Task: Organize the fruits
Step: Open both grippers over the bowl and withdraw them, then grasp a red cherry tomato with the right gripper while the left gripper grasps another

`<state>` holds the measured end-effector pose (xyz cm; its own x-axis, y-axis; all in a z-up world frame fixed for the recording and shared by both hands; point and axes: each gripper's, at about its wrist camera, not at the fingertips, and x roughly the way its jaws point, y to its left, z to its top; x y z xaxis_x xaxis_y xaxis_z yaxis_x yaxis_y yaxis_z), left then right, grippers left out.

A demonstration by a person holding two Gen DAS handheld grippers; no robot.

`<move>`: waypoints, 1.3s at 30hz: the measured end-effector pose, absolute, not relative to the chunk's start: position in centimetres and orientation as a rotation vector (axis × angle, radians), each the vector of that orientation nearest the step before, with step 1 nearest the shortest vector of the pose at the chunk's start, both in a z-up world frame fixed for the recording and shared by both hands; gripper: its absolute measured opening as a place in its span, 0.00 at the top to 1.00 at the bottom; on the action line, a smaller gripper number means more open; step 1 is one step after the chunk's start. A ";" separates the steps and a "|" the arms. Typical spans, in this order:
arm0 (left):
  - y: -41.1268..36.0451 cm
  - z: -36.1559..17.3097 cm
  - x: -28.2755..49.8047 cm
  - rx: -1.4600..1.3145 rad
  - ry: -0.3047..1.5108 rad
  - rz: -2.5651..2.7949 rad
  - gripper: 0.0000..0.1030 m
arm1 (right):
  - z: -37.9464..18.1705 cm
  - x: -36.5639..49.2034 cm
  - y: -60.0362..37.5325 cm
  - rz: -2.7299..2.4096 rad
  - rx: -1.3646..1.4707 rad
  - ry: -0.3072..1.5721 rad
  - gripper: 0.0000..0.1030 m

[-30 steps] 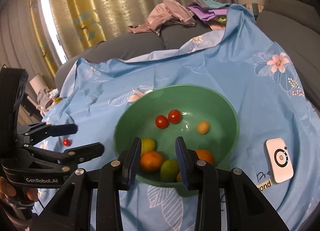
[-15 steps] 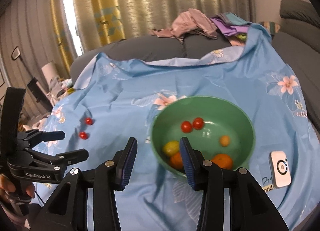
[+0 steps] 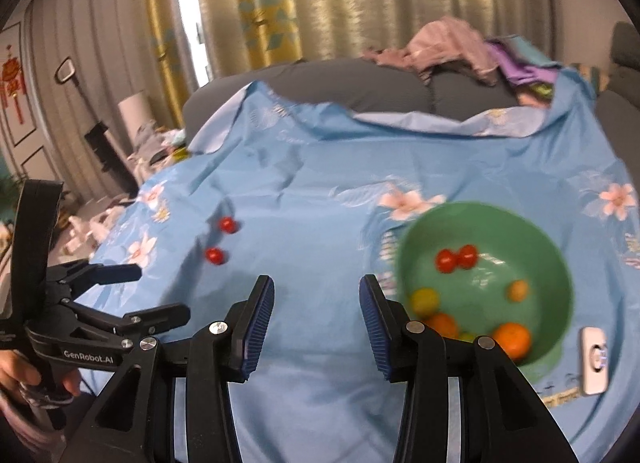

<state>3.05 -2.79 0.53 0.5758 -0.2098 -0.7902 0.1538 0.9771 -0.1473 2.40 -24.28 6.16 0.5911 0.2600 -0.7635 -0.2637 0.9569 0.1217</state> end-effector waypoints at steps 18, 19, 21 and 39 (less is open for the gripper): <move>1.6 -1.8 6.5 -0.095 0.912 -0.224 0.24 | 1.1 5.3 -19.2 0.462 0.010 1.035 0.56; 1.5 -2.0 7.1 -0.080 0.913 -0.236 0.25 | 0.9 5.4 -19.2 0.463 0.011 1.038 0.56; 1.0 -2.5 8.4 -0.055 0.923 -0.244 0.32 | 0.5 5.6 -19.2 0.465 0.015 1.045 0.56; 0.0 -6.7 14.8 0.071 1.022 -0.149 0.52 | -2.3 7.3 -20.3 0.482 0.068 1.081 0.56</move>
